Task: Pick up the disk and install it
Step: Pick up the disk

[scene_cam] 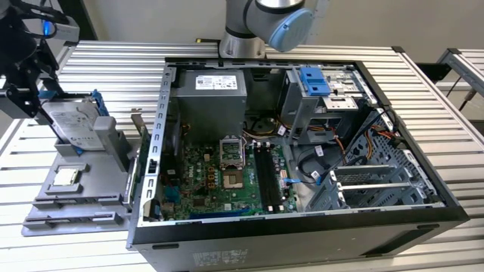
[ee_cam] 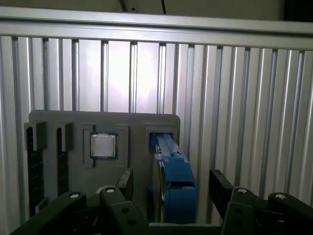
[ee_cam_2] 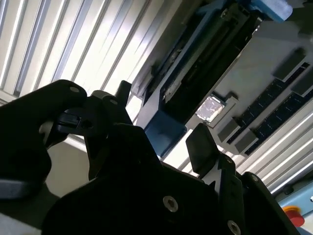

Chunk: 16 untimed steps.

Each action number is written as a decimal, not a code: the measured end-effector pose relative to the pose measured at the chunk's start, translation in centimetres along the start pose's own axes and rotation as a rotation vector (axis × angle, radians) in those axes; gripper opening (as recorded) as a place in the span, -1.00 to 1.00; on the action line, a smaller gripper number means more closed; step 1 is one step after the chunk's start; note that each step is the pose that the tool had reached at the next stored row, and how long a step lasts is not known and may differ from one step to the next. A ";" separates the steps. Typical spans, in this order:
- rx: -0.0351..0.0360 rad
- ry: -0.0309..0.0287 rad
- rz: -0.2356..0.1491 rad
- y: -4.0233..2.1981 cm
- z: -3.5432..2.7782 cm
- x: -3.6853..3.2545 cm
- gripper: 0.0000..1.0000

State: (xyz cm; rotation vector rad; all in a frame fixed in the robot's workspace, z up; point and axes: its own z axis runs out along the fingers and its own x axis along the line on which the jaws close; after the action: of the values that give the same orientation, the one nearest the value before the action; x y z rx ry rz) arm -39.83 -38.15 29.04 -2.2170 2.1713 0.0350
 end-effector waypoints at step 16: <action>0.0000 -0.0023 0.000 0.00 0.11 -0.01 1.00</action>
State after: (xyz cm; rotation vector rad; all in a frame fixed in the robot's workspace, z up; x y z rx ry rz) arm -39.82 -38.13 28.94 -2.2157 2.1702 0.0375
